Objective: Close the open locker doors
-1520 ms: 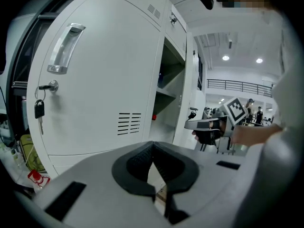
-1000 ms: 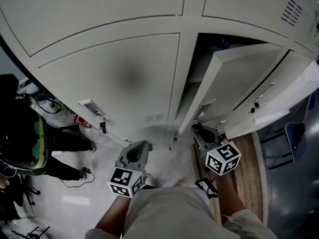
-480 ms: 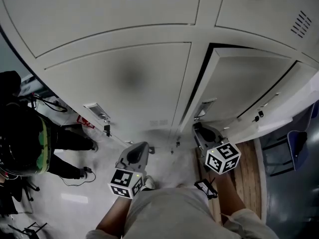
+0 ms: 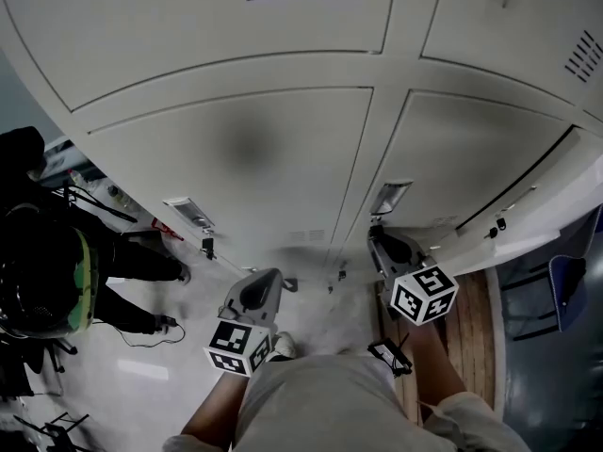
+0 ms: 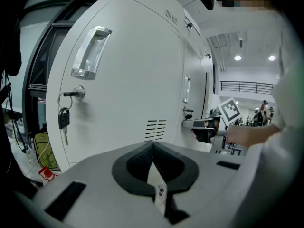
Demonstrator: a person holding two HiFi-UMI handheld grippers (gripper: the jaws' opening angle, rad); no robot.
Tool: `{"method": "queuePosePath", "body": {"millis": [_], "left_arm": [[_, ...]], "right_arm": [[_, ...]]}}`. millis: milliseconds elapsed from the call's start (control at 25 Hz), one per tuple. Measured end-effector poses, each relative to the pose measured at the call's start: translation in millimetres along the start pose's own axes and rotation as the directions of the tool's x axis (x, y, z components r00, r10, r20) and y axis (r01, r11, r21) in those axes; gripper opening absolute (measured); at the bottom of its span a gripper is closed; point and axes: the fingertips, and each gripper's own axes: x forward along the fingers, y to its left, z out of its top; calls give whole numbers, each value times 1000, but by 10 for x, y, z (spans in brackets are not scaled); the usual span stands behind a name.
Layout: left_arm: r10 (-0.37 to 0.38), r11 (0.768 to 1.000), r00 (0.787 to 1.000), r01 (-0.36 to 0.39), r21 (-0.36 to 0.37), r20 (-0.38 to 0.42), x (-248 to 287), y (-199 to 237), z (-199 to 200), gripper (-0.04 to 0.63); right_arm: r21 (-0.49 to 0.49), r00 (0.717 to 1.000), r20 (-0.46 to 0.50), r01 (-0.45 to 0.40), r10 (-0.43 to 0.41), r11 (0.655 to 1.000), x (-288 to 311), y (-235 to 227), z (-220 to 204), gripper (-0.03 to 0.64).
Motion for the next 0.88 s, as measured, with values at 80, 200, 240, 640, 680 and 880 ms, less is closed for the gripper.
{"method": "queuePosePath", "body": {"millis": [80,200,240,640,680,880], "left_arm": [[3,1000,1000,-3,-2,-2,-3,10,-5,14],[7,1000,1000,-7,-4,-3,-1,25,-8,14],[7,1000,1000,-7,-4,-4,0,29,-7,14],[-4,1000,1000,5,1,-14,-10,19,-25,14],[-7,1000,1000,7,2,-15,-13,13,-27,14],[-27,1000,999,27,5,-23,-15,-47,-33,14]], "right_arm": [[-1,1000,3,1,-1,1000,8,-11,20,28],[-3,1000,4,-1,1,1000,17,-18,32,28],[-3,1000,4,-1,1,1000,19,-17,30,28],[4,1000,4,6,-6,1000,1,6,14,28],[5,1000,4,8,-8,1000,-8,9,9,28],[14,1000,-1,19,-19,1000,-81,31,-38,28]]}}
